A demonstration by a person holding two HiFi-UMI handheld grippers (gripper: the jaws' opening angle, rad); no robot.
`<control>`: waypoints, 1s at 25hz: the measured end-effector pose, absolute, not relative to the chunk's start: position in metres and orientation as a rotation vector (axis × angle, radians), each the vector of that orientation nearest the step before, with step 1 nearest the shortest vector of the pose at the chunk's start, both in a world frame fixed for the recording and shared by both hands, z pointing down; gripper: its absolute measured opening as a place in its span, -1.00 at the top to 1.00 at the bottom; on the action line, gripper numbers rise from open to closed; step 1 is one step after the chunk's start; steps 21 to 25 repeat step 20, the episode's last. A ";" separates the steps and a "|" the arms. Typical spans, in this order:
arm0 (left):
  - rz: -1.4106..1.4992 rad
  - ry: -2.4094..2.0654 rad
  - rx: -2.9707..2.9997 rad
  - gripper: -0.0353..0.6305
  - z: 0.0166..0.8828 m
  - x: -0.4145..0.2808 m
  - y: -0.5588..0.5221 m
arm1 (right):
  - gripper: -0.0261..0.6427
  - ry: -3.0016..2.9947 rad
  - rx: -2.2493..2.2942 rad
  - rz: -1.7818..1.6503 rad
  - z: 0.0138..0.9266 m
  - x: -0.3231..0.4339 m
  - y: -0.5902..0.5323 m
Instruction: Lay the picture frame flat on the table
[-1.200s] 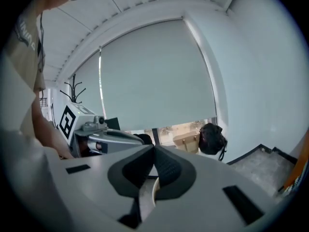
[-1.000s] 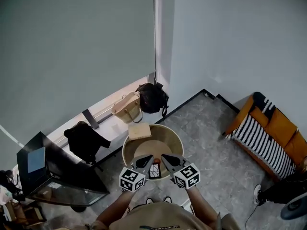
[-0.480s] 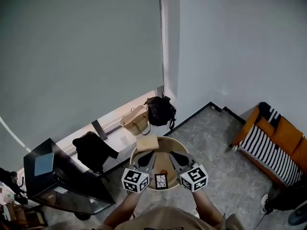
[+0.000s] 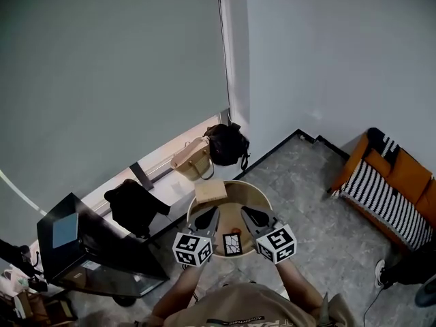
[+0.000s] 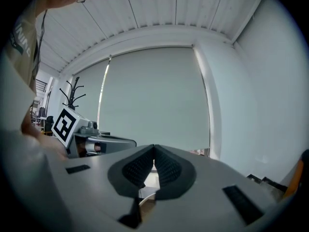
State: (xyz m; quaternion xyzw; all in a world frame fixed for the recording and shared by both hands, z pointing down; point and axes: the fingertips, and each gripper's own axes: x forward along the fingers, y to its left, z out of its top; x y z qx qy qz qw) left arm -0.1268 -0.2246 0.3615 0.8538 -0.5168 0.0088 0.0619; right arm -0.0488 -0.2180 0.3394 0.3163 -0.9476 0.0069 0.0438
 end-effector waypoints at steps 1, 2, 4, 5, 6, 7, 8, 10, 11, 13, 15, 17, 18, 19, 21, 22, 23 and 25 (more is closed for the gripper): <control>0.027 -1.559 2.589 0.87 0.360 -0.125 -0.224 | 0.90 -2.890 0.972 0.022 0.341 -0.048 -0.218; 0.029 -1.558 2.594 0.88 0.359 -0.124 -0.224 | 0.90 -2.884 0.976 0.024 0.342 -0.047 -0.218; 0.036 -1.556 2.597 0.88 0.360 -0.125 -0.222 | 0.90 -2.880 0.983 0.040 0.347 -0.047 -0.218; 0.042 -1.556 2.596 0.87 0.362 -0.125 -0.222 | 0.90 -2.878 0.986 0.049 0.349 -0.047 -0.218; 0.049 -1.556 2.595 0.87 0.363 -0.126 -0.221 | 0.90 -2.876 0.991 0.056 0.351 -0.047 -0.218; 0.053 -1.555 2.595 0.88 0.364 -0.126 -0.221 | 0.90 -2.875 0.994 0.059 0.351 -0.046 -0.218; 0.055 -1.554 2.595 0.87 0.364 -0.126 -0.220 | 0.90 -2.873 0.997 0.060 0.351 -0.044 -0.217; 0.051 -1.554 2.594 0.88 0.364 -0.126 -0.220 | 0.90 -2.869 1.003 0.056 0.349 -0.042 -0.217; 0.049 -1.556 2.594 0.88 0.363 -0.126 -0.220 | 0.90 -2.867 1.006 0.052 0.348 -0.041 -0.218; 0.051 -1.558 2.594 0.87 0.363 -0.124 -0.219 | 0.90 -2.863 1.011 0.045 0.347 -0.038 -0.219; 0.050 -1.546 2.591 0.88 0.364 -0.123 -0.220 | 0.90 -2.855 1.011 0.035 0.346 -0.036 -0.222; 0.046 -1.531 2.584 0.88 0.367 -0.123 -0.223 | 0.90 -2.841 0.998 0.029 0.346 -0.037 -0.224; 0.049 -1.529 2.580 0.87 0.368 -0.124 -0.225 | 0.90 -2.837 0.991 0.026 0.346 -0.038 -0.225; 0.054 -1.528 2.576 0.88 0.370 -0.125 -0.226 | 0.90 -2.835 0.987 0.023 0.347 -0.038 -0.225; 0.059 -1.528 2.572 0.88 0.372 -0.126 -0.228 | 0.90 -2.835 0.983 0.020 0.348 -0.039 -0.225; 0.059 -1.528 2.572 0.88 0.372 -0.126 -0.228 | 0.90 -2.835 0.983 0.020 0.348 -0.039 -0.225; 0.059 -1.528 2.572 0.88 0.372 -0.126 -0.228 | 0.90 -2.835 0.983 0.020 0.348 -0.039 -0.225; 0.059 -1.528 2.572 0.88 0.372 -0.126 -0.228 | 0.90 -2.835 0.983 0.020 0.348 -0.039 -0.225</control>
